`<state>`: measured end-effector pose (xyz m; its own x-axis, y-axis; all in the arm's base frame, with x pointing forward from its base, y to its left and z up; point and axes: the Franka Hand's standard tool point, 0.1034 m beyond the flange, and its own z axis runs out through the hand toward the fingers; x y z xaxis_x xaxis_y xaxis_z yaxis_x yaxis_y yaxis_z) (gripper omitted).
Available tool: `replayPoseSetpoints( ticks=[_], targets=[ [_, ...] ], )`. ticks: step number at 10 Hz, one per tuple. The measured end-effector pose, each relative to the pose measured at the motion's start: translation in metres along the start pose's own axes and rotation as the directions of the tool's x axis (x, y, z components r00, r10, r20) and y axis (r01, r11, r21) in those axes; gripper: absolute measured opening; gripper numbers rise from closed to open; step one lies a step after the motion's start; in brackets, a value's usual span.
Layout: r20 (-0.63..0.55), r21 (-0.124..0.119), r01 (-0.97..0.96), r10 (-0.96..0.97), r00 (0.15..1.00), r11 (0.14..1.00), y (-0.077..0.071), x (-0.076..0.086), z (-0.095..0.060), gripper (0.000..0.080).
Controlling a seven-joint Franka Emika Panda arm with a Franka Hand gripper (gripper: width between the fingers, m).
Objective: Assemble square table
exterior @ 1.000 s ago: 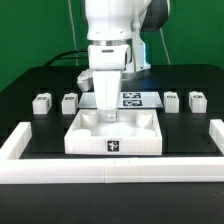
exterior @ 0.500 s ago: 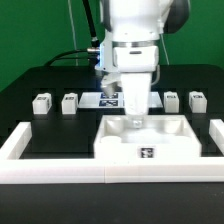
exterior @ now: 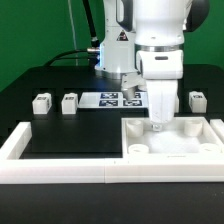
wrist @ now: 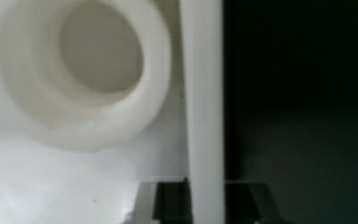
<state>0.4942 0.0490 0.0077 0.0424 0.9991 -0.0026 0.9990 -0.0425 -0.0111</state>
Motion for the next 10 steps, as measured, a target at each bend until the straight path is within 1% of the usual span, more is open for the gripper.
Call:
replayPoseSetpoints(
  ticks=[2,5,6,7,8,9,10],
  targets=[
    [0.003,0.026,0.009,-0.010,1.000,1.000,-0.0003,0.0060,-0.0004,0.0060],
    [0.004,0.028,0.008,-0.008,1.000,1.000,-0.0002,0.0057,0.0006,0.0060],
    [0.004,0.029,0.007,-0.007,1.000,1.000,-0.0004,0.0053,0.0009,0.0124],
    [0.004,0.029,0.006,-0.006,1.000,1.000,-0.0004,0.0048,0.0010,0.0124],
    [0.004,0.029,0.005,-0.006,1.000,1.000,-0.0004,0.0046,0.0011,0.0328],
    [0.004,0.029,0.005,-0.005,1.000,1.000,-0.0004,0.0044,0.0011,0.0467],
    [0.004,0.030,0.005,-0.005,1.000,1.000,-0.0005,0.0041,0.0012,0.0584]
  ],
)
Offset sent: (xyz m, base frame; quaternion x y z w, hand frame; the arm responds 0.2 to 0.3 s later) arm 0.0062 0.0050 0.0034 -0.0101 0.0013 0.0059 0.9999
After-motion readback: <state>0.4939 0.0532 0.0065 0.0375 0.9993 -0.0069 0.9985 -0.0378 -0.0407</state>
